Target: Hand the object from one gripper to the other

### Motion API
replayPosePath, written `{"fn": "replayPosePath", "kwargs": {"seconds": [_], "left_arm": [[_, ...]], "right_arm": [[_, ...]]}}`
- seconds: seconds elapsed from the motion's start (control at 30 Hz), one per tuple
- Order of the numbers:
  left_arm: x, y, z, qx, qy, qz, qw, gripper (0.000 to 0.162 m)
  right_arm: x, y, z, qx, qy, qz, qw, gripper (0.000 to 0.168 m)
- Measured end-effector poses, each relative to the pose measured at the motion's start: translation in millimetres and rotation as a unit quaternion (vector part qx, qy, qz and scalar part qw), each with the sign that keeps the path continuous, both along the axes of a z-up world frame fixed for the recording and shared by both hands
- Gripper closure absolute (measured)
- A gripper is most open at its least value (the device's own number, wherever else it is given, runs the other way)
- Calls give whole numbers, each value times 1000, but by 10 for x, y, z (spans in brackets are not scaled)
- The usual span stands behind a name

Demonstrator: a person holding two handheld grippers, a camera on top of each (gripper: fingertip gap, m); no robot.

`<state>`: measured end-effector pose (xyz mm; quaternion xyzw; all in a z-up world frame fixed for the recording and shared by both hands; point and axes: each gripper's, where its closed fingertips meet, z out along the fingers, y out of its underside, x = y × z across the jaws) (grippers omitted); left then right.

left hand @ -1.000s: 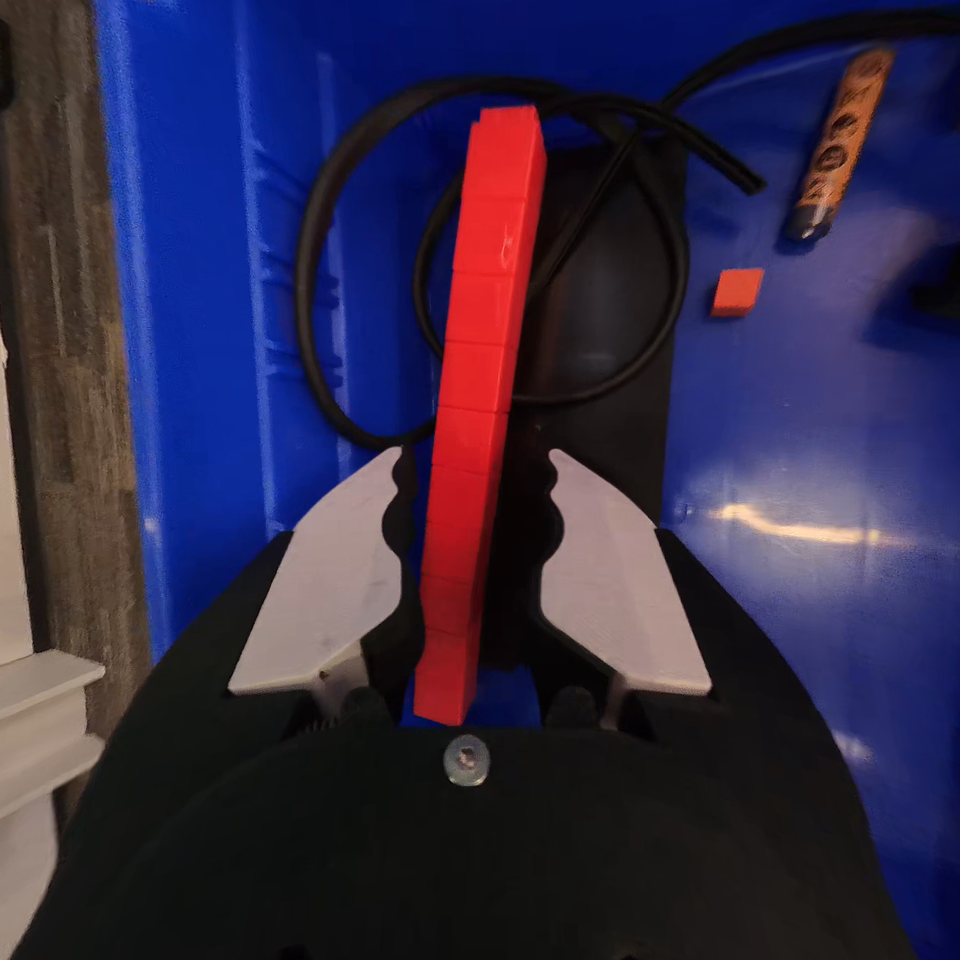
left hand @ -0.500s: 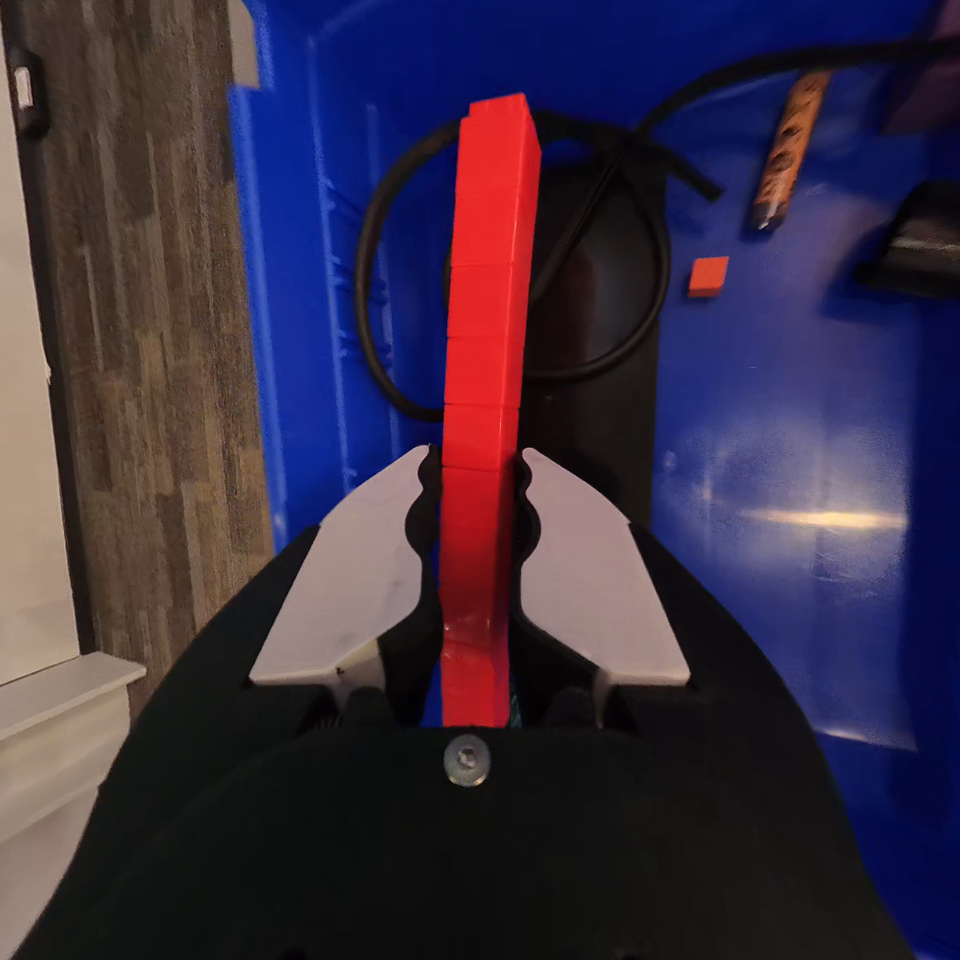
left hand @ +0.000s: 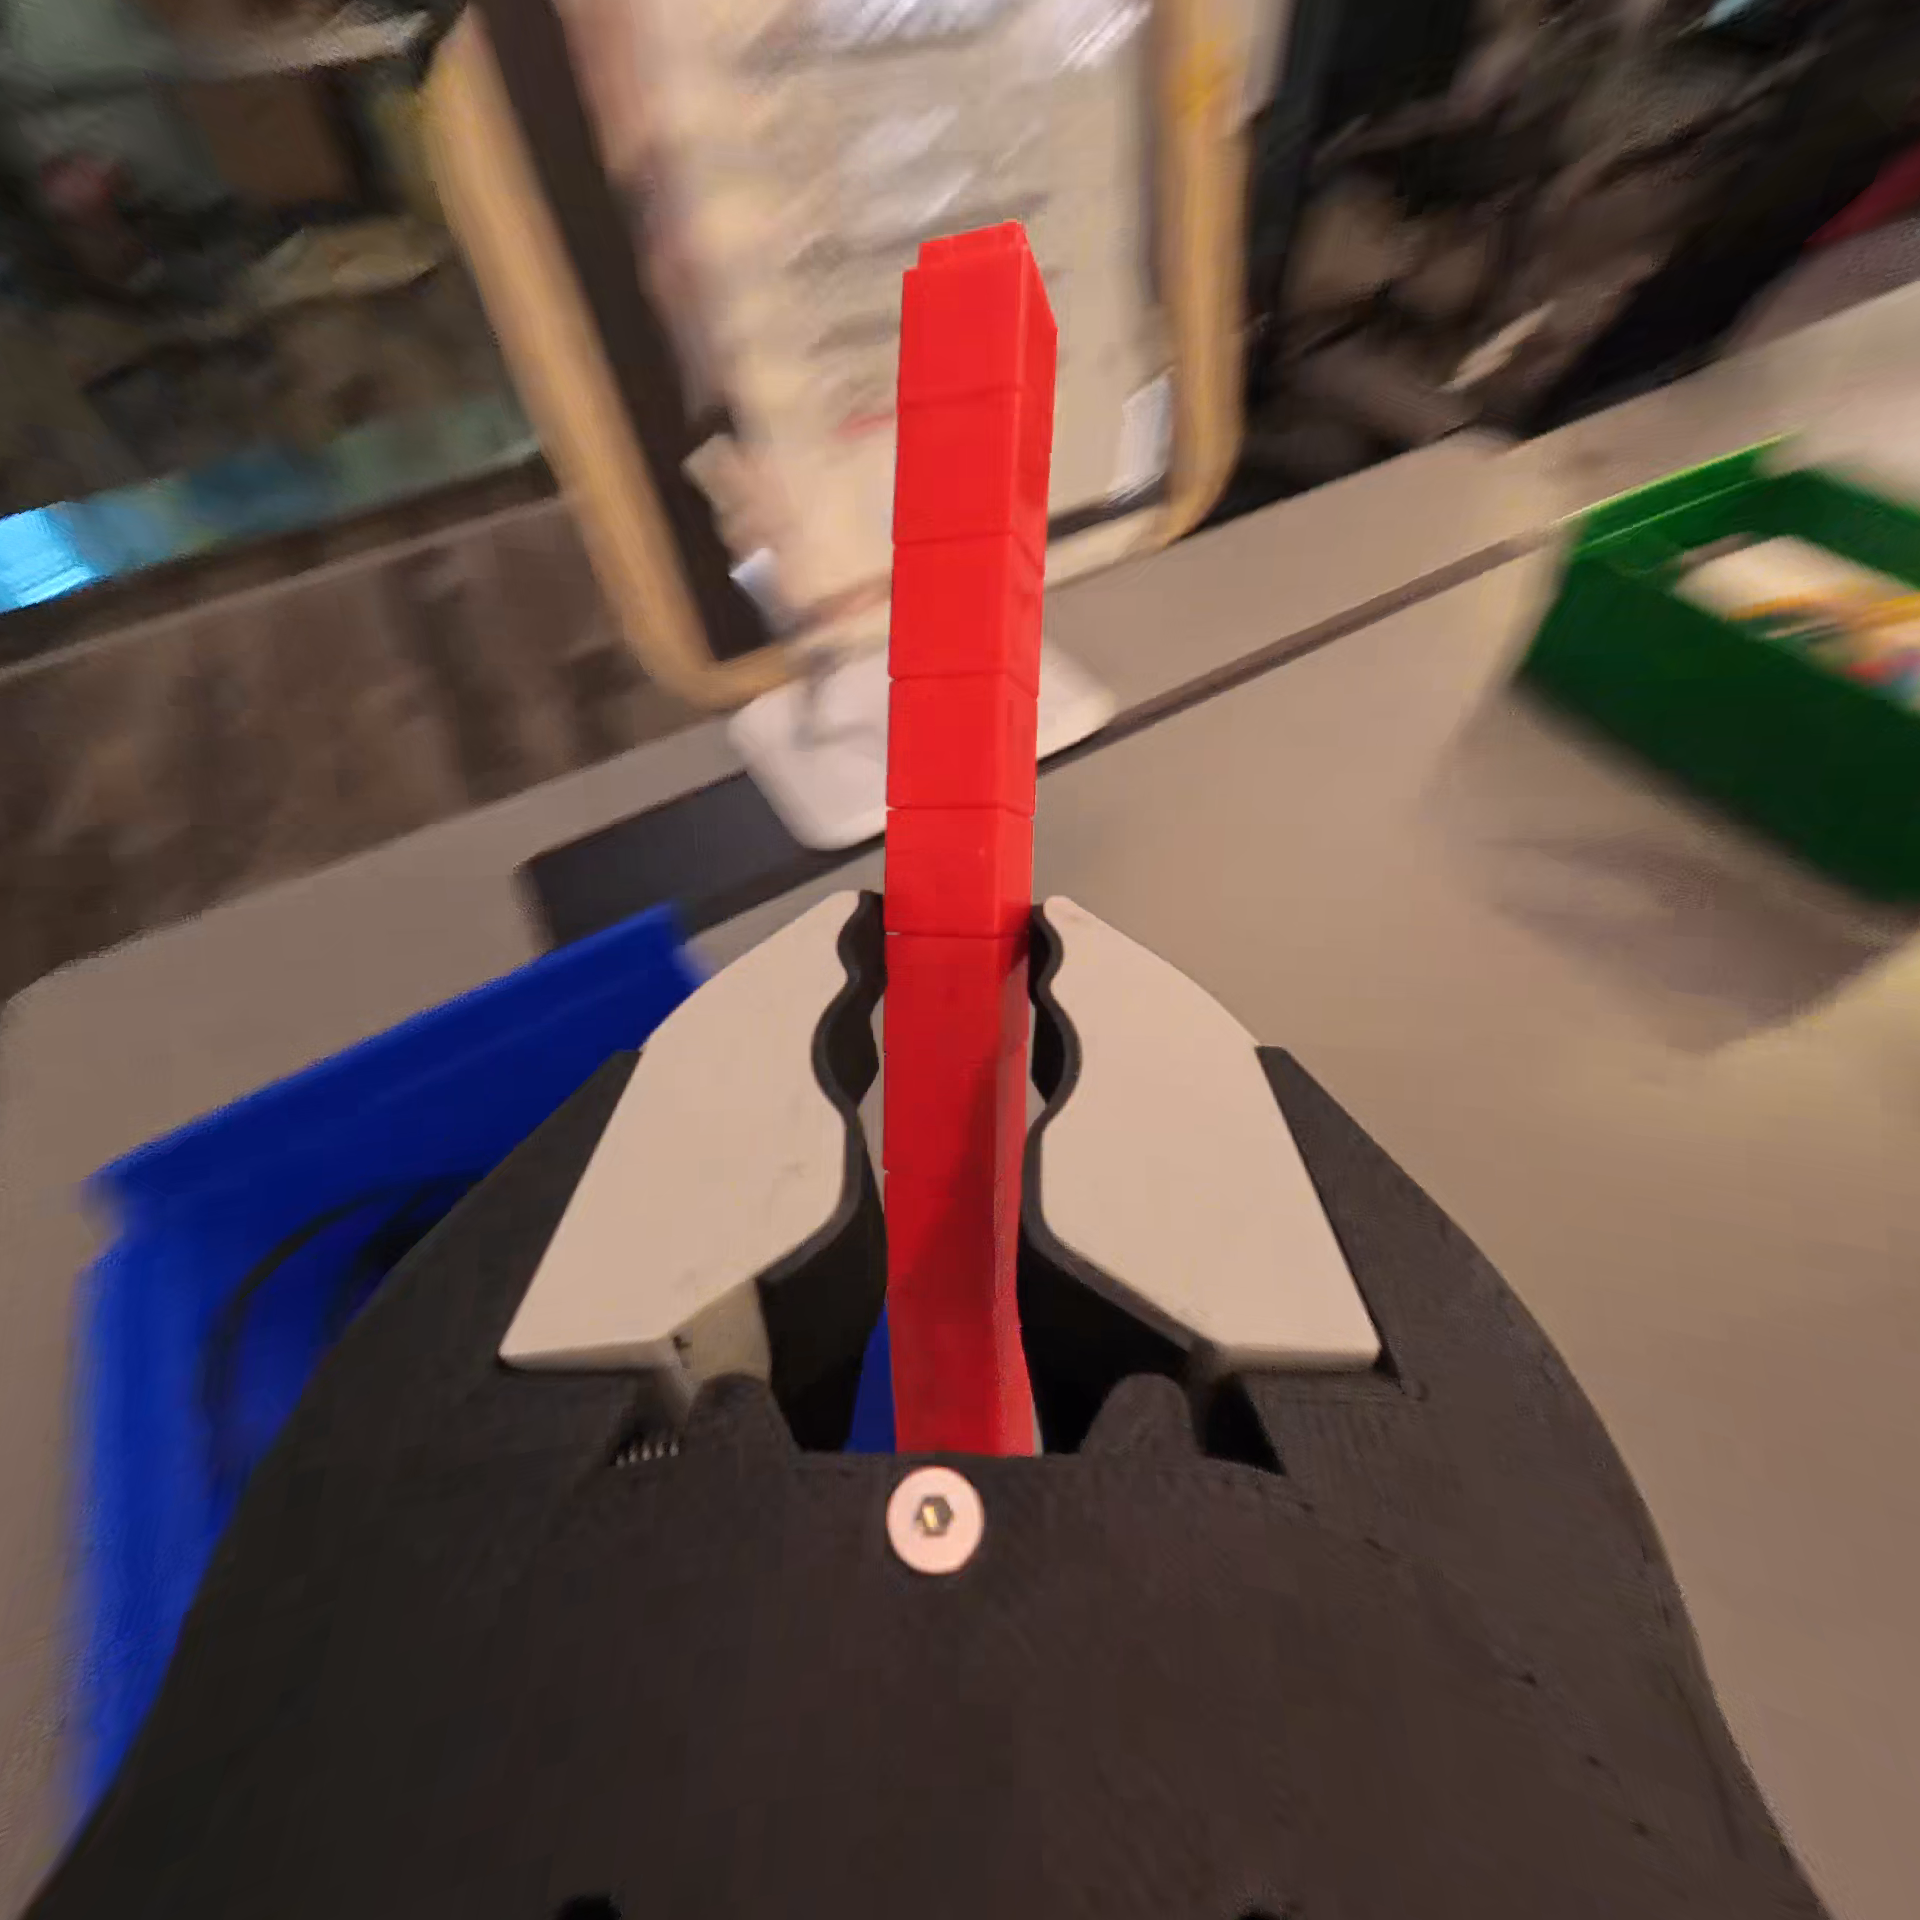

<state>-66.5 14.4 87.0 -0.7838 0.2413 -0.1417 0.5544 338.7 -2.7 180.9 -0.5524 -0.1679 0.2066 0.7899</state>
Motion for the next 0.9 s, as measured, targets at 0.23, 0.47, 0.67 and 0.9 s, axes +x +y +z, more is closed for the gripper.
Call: {"fn": "replayPosePath", "kwargs": {"seconds": [0.23,0.47,0.67,0.9], "left_arm": [[1115,-630,509,23,-184,-263,947,137],[1584,-737,335,-23,-188,-327,926,137],[1742,-746,197,-38,-165,-338,926,137],[1731,-751,90,-55,-136,-333,931,126]], "right_arm": [[-1307,-453,61,3,65,334,940,134],[-2201,-577,-226,-74,107,448,885,111],[-2445,-380,-538,-157,128,439,875,113],[-2463,-424,-592,-181,162,504,829,146]]}}
